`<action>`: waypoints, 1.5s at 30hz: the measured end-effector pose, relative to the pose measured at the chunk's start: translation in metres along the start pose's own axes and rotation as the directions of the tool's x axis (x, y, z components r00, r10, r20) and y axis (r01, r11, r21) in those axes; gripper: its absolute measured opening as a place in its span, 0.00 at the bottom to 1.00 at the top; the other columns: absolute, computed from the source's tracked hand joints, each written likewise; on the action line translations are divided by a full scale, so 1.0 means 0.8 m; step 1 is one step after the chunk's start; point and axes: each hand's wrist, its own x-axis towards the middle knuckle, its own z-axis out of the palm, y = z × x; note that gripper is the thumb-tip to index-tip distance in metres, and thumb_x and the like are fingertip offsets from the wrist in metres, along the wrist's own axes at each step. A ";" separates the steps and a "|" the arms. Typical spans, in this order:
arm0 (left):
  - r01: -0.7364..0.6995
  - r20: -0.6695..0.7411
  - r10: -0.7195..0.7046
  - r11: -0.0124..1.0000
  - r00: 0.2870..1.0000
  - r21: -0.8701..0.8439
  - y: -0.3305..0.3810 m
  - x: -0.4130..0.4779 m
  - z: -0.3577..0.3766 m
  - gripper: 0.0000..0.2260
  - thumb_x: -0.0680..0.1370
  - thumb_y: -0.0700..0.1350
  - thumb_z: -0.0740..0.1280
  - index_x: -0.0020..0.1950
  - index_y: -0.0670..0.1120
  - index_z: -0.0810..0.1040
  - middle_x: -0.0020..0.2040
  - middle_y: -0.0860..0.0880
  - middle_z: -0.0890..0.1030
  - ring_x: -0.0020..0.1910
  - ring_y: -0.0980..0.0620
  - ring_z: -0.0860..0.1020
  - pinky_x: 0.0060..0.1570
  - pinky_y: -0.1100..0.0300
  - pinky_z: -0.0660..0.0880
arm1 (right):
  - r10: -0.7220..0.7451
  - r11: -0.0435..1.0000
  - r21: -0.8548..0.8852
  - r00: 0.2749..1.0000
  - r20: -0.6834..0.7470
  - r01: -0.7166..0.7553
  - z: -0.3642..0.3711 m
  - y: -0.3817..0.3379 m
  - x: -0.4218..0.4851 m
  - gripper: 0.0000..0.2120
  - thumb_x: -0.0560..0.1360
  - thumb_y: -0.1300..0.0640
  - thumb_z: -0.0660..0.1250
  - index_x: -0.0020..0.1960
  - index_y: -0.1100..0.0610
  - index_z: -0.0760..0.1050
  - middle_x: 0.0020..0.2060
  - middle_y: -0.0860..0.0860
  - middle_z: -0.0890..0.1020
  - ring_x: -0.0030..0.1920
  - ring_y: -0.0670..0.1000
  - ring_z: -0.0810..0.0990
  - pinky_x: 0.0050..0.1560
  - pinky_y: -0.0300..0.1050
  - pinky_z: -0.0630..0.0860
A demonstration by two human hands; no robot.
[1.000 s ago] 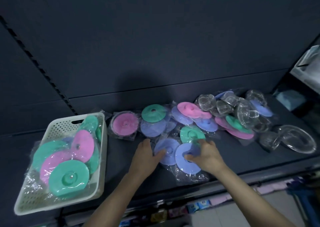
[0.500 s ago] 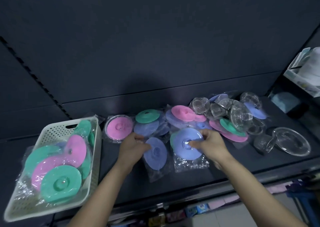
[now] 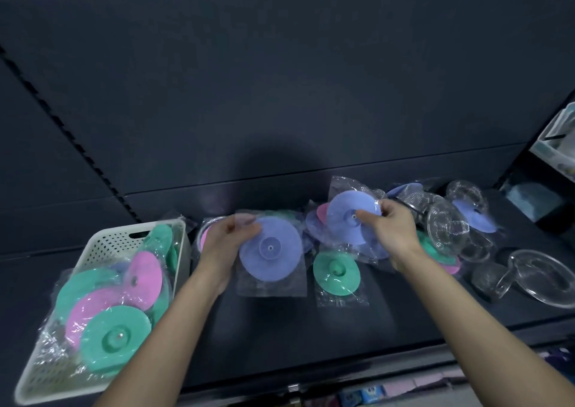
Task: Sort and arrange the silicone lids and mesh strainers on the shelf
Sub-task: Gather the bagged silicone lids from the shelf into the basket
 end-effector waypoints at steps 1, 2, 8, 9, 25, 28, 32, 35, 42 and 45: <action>0.017 -0.031 -0.019 0.998 0.999 -0.060 0.001 0.005 0.002 0.02 0.73 0.35 0.69 0.42 0.41 0.78 0.36 0.48 0.81 0.36 0.50 0.78 0.41 0.57 0.75 | 0.002 1.000 -0.030 1.000 -0.001 -0.002 0.003 0.000 0.006 0.14 0.66 0.58 0.73 0.38 0.66 0.71 0.30 0.56 0.71 0.31 0.51 0.68 0.30 0.48 0.69; 0.022 -0.078 -0.030 0.995 0.996 -0.096 -0.001 0.012 0.004 0.05 0.74 0.35 0.67 0.40 0.42 0.77 0.33 0.49 0.81 0.34 0.51 0.78 0.40 0.57 0.75 | 0.010 0.998 -0.067 1.000 0.000 -0.010 0.007 0.002 0.013 0.14 0.65 0.57 0.73 0.38 0.66 0.71 0.29 0.56 0.71 0.30 0.52 0.68 0.31 0.49 0.69; 0.035 -0.275 -0.022 0.998 0.961 0.044 -0.029 0.061 0.016 0.05 0.74 0.37 0.67 0.38 0.42 0.78 0.37 0.46 0.78 0.40 0.48 0.74 0.43 0.53 0.72 | -0.024 0.923 -0.379 0.995 0.099 0.060 0.029 0.009 0.028 0.07 0.71 0.56 0.72 0.41 0.56 0.74 0.33 0.53 0.77 0.35 0.55 0.75 0.34 0.44 0.67; 0.028 -0.297 0.013 0.990 0.955 0.135 -0.036 0.069 0.016 0.04 0.74 0.38 0.67 0.40 0.41 0.78 0.37 0.46 0.77 0.40 0.48 0.73 0.41 0.54 0.71 | -0.032 0.901 -0.425 0.991 0.128 0.084 0.032 0.010 0.028 0.07 0.72 0.55 0.71 0.46 0.56 0.76 0.36 0.54 0.79 0.37 0.56 0.77 0.36 0.43 0.68; 0.119 -0.161 -0.060 0.915 0.985 0.386 -0.049 0.074 0.020 0.19 0.69 0.37 0.75 0.54 0.48 0.71 0.43 0.56 0.76 0.43 0.53 0.75 0.40 0.64 0.71 | 0.130 0.921 -0.375 0.991 0.042 -0.105 0.053 0.019 0.023 0.28 0.63 0.52 0.78 0.56 0.59 0.69 0.41 0.50 0.76 0.43 0.53 0.76 0.38 0.43 0.68; 0.056 -0.126 -0.007 0.917 0.992 0.396 -0.051 0.066 0.013 0.10 0.67 0.35 0.75 0.41 0.45 0.76 0.38 0.49 0.80 0.38 0.50 0.78 0.32 0.66 0.73 | 0.123 0.921 -0.377 0.991 0.057 -0.093 0.052 0.020 0.014 0.23 0.63 0.52 0.78 0.49 0.60 0.71 0.36 0.50 0.75 0.37 0.52 0.74 0.32 0.43 0.67; 0.035 -0.142 0.014 0.942 0.990 0.333 -0.051 0.050 0.009 0.15 0.68 0.33 0.73 0.41 0.51 0.73 0.40 0.51 0.79 0.39 0.52 0.77 0.42 0.57 0.74 | 0.096 0.951 -0.302 0.990 0.099 -0.062 0.058 0.020 0.000 0.21 0.66 0.57 0.76 0.48 0.59 0.65 0.37 0.52 0.73 0.35 0.50 0.72 0.31 0.43 0.68; 0.015 -0.153 0.028 0.961 0.988 0.275 -0.049 0.038 0.004 0.13 0.69 0.33 0.73 0.46 0.48 0.75 0.44 0.47 0.81 0.42 0.48 0.79 0.44 0.53 0.77 | 0.053 0.962 -0.271 0.994 0.095 -0.025 0.062 0.015 -0.014 0.21 0.67 0.58 0.75 0.48 0.59 0.63 0.36 0.51 0.72 0.33 0.48 0.71 0.29 0.42 0.66; -0.122 -0.245 0.167 0.975 0.955 0.188 -0.022 0.010 -0.015 0.15 0.69 0.34 0.72 0.52 0.45 0.74 0.47 0.49 0.80 0.44 0.51 0.79 0.45 0.57 0.76 | -0.094 0.987 -0.124 0.995 0.035 0.097 0.071 -0.024 -0.044 0.20 0.67 0.58 0.75 0.50 0.57 0.66 0.34 0.48 0.70 0.32 0.47 0.69 0.29 0.40 0.63; -0.183 -0.278 0.228 0.967 0.933 0.178 -0.002 -0.002 -0.028 0.15 0.69 0.34 0.73 0.52 0.46 0.74 0.45 0.52 0.80 0.42 0.56 0.78 0.40 0.65 0.75 | -0.142 0.988 -0.062 0.989 0.042 0.144 0.082 -0.048 -0.058 0.20 0.67 0.58 0.75 0.52 0.56 0.68 0.36 0.46 0.72 0.33 0.44 0.69 0.30 0.36 0.65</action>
